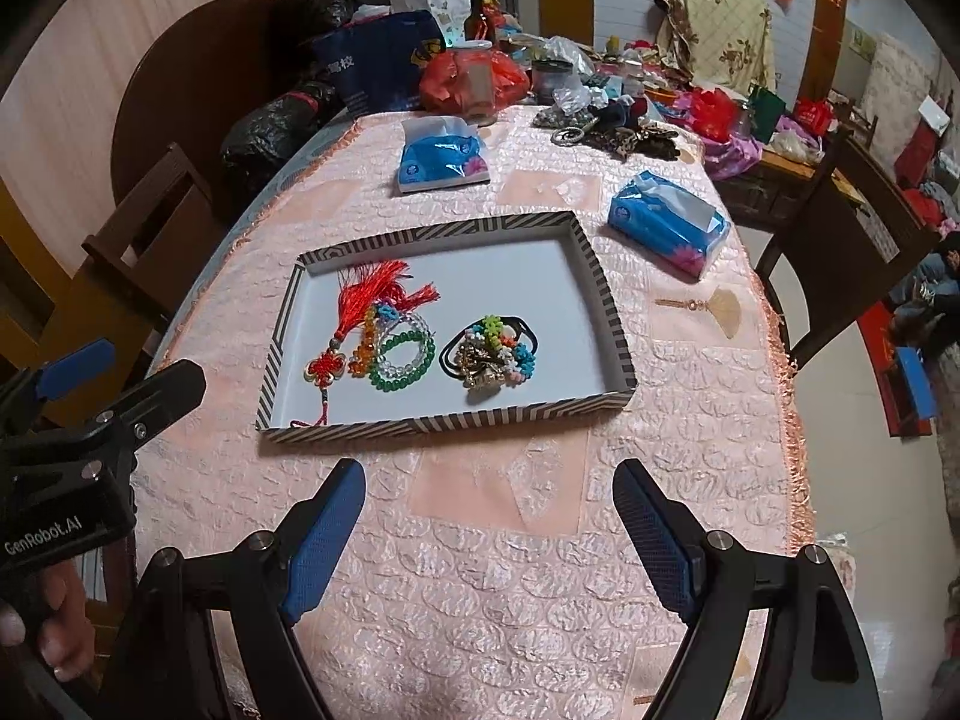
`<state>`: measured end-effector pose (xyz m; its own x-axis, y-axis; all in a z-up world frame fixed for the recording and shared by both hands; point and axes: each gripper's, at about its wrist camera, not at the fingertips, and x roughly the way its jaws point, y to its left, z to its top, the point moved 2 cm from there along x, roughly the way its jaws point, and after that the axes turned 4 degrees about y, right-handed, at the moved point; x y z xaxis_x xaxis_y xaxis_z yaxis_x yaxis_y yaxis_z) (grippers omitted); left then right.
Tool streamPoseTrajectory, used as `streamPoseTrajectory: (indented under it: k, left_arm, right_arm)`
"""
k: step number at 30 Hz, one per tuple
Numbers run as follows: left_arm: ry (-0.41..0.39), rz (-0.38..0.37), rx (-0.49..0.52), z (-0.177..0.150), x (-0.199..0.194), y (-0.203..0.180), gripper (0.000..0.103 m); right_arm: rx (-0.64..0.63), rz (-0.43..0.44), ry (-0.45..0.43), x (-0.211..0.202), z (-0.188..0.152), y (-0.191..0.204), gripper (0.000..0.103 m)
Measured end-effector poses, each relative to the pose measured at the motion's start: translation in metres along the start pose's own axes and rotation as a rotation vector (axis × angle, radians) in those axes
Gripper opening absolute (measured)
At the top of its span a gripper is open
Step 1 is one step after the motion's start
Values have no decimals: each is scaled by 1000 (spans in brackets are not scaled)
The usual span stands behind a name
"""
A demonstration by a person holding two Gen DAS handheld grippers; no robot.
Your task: Organize jewelry
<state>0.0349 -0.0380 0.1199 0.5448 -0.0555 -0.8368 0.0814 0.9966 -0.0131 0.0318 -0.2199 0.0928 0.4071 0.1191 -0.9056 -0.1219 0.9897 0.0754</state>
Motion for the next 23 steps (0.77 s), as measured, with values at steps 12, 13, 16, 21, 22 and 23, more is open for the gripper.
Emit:
streamPoseTrajectory:
  k: [12, 13, 16, 21, 22, 23]
  left_arm:
    - [49, -1, -1, -1, 13, 10, 102]
    - [52, -2, -2, -1, 14, 10, 102]
    - [58, -5, -3, -1, 16, 11, 102]
    - [43, 0, -3, 0, 17, 12, 102]
    - [42, 1, -2, 1, 18, 12, 102]
    - [46, -5, -3, 1, 19, 12, 102]
  right_arm:
    - [-1, -4, 13, 4, 0, 7, 83]
    - [-1, -3, 13, 5, 0, 8, 83]
    - [0, -2, 13, 6, 0, 8, 83]
    - [6, -2, 22, 9, -1, 8, 83]
    - [7, -2, 23, 10, -1, 7, 83]
    - [8, -2, 23, 11, -2, 6, 83]
